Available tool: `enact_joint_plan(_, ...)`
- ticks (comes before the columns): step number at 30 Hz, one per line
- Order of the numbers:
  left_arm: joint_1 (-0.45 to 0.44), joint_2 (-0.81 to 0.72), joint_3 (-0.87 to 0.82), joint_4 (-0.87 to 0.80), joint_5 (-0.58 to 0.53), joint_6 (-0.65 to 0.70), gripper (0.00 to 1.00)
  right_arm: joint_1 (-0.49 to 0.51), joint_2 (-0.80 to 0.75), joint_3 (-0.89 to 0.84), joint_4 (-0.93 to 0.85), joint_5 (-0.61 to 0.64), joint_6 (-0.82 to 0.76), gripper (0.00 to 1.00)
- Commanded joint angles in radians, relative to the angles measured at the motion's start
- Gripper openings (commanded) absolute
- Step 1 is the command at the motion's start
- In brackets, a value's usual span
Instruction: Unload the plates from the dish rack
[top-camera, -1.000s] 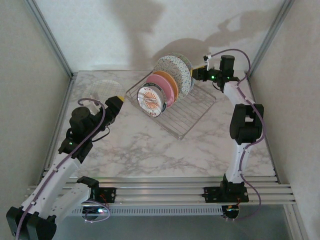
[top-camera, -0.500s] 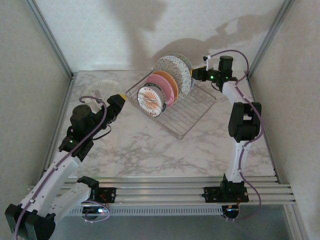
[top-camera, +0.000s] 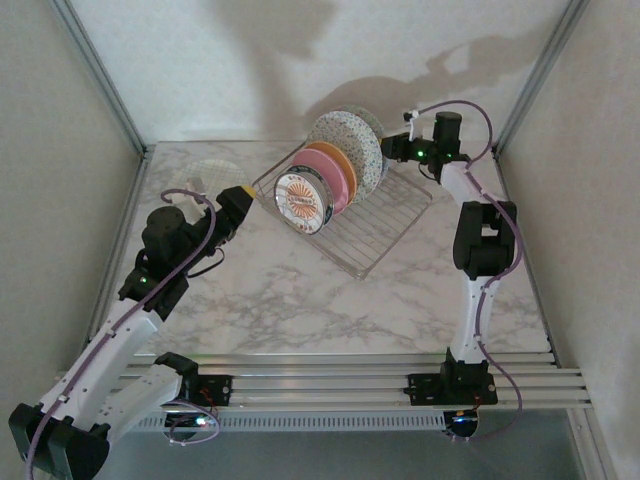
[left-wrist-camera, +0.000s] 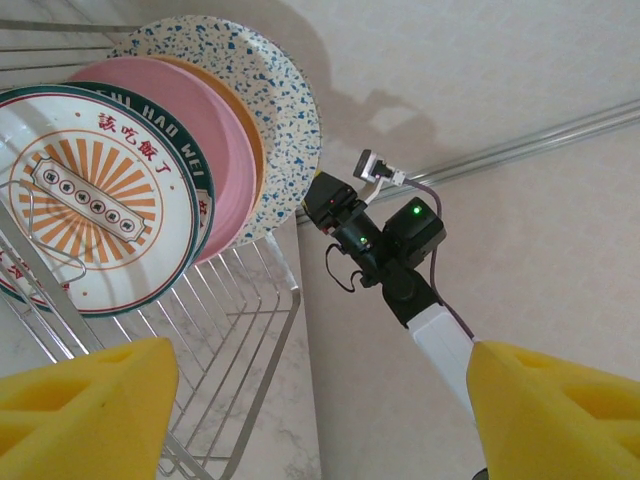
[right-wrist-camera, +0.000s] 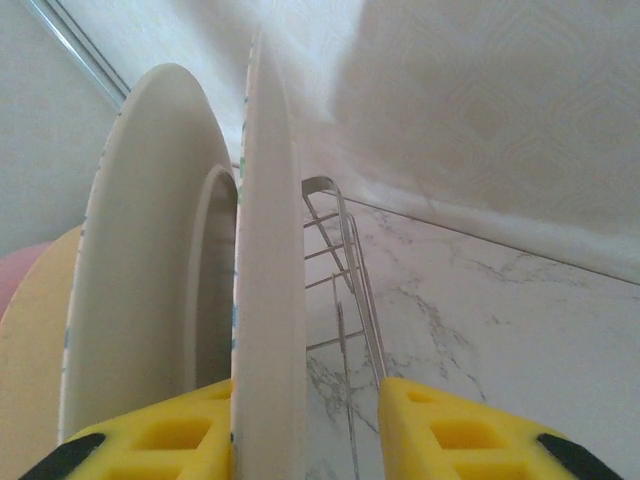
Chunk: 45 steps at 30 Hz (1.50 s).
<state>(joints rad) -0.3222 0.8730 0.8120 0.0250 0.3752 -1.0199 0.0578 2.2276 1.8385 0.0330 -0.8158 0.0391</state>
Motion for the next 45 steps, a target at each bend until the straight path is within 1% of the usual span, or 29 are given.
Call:
enact_joint_plan(1, -0.012, 0.001, 0.036, 0.019, -0.013, 0.015, 0.76, 0.008, 0.032, 0.03, 0.035, -0.02, 0.02, 0.35)
enact_joint_plan(5, -0.018, 0.002, 0.039, 0.017, -0.018, 0.014, 0.76, 0.014, 0.039, 0.033, 0.038, -0.023, 0.022, 0.34)
enact_joint_plan(9, -0.023, 0.009, 0.044, 0.021, -0.02, 0.018, 0.75, 0.018, 0.036, 0.034, 0.039, -0.027, 0.022, 0.29)
enact_joint_plan(14, -0.025, 0.015, 0.042, 0.029, -0.023, 0.019, 0.76, 0.026, 0.021, 0.039, 0.027, -0.032, 0.003, 0.15)
enact_joint_plan(17, -0.027, 0.018, 0.039, 0.033, -0.023, 0.021, 0.75, 0.031, 0.006, 0.046, 0.002, -0.028, -0.022, 0.04)
enact_joint_plan(19, -0.027, 0.019, 0.037, 0.039, -0.024, 0.02, 0.75, 0.032, -0.002, 0.048, -0.005, -0.029, -0.031, 0.0)
enact_joint_plan(33, -0.03, 0.024, 0.032, 0.053, -0.016, 0.018, 0.75, 0.032, -0.08, 0.035, -0.013, 0.017, -0.09, 0.0)
enact_joint_plan(45, -0.031, 0.024, 0.037, 0.06, -0.018, 0.016, 0.75, 0.009, -0.192, -0.005, 0.048, 0.145, -0.122, 0.0)
